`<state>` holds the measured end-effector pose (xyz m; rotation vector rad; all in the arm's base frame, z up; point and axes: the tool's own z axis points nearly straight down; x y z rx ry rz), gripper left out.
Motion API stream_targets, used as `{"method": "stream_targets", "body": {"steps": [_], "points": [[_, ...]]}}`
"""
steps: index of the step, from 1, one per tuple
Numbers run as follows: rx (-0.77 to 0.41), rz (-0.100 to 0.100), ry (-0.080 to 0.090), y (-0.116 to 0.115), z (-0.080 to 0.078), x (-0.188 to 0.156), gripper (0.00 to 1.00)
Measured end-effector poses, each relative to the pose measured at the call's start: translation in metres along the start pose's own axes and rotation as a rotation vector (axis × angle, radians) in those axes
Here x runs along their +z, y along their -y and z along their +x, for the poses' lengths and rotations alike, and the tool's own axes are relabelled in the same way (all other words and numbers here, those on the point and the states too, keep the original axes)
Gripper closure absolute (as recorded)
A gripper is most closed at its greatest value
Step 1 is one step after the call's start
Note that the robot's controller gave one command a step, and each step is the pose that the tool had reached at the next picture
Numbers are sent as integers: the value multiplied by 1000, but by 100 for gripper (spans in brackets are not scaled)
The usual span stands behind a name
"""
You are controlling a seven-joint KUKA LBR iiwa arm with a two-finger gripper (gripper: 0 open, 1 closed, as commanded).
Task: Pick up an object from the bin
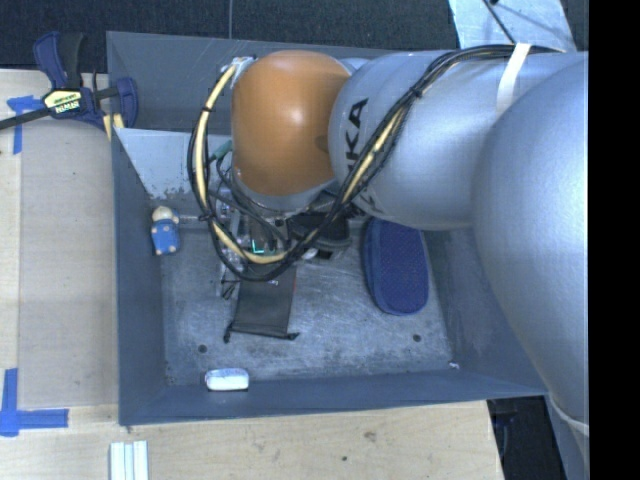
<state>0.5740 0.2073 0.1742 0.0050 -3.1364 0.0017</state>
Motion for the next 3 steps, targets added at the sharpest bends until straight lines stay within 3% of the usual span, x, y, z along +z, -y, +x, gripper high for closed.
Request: {"method": "stream_targets", "body": {"steps": [1,2,3], "points": [[-77,3,-2,74,54,104,0],[-79,-2,8,70,50,99,100],[-137,-2,16,76,61,-27,100]]}}
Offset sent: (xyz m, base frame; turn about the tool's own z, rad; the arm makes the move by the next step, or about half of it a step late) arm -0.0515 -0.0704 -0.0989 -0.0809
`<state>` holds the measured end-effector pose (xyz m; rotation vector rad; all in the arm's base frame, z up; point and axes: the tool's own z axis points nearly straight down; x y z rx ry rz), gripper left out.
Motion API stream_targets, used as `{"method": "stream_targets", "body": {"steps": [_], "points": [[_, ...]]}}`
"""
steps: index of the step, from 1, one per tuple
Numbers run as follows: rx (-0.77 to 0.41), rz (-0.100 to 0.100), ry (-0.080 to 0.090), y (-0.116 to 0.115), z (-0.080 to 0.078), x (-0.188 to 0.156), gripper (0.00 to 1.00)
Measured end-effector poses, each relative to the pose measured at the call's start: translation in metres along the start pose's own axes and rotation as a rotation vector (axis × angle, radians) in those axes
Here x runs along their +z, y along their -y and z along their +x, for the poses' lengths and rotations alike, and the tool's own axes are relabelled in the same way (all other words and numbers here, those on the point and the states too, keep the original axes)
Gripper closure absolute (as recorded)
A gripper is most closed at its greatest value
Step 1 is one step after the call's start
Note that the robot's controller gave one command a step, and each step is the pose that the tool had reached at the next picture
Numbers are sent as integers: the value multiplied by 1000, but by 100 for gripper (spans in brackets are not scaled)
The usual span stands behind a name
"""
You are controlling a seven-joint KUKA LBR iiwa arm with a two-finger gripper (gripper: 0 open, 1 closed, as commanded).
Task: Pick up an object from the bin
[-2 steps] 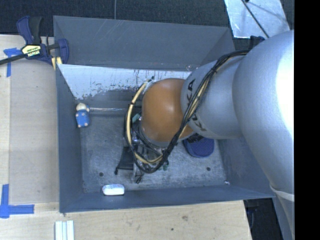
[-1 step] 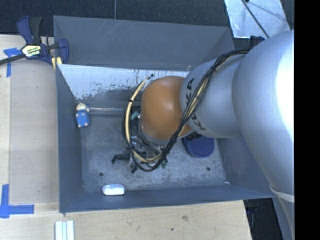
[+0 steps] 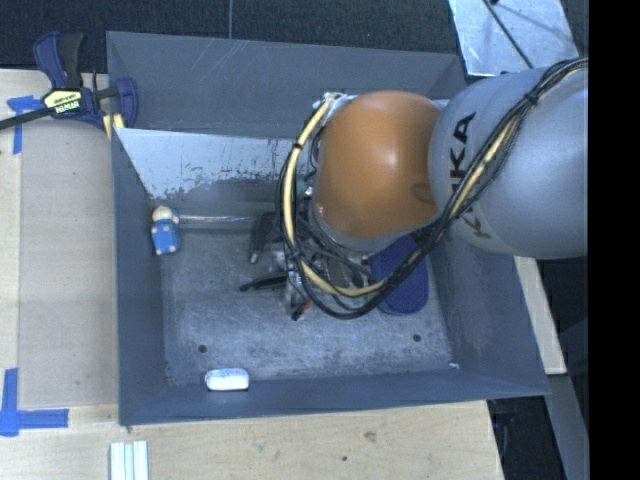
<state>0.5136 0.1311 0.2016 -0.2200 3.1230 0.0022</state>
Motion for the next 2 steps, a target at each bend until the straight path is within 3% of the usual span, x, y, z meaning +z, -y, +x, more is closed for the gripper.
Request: {"method": "stream_targets", "body": {"steps": [1,2], "points": [[-140,0,-11,16,-9,41,100],[-128,2,3,46,-50,-76,100]]}}
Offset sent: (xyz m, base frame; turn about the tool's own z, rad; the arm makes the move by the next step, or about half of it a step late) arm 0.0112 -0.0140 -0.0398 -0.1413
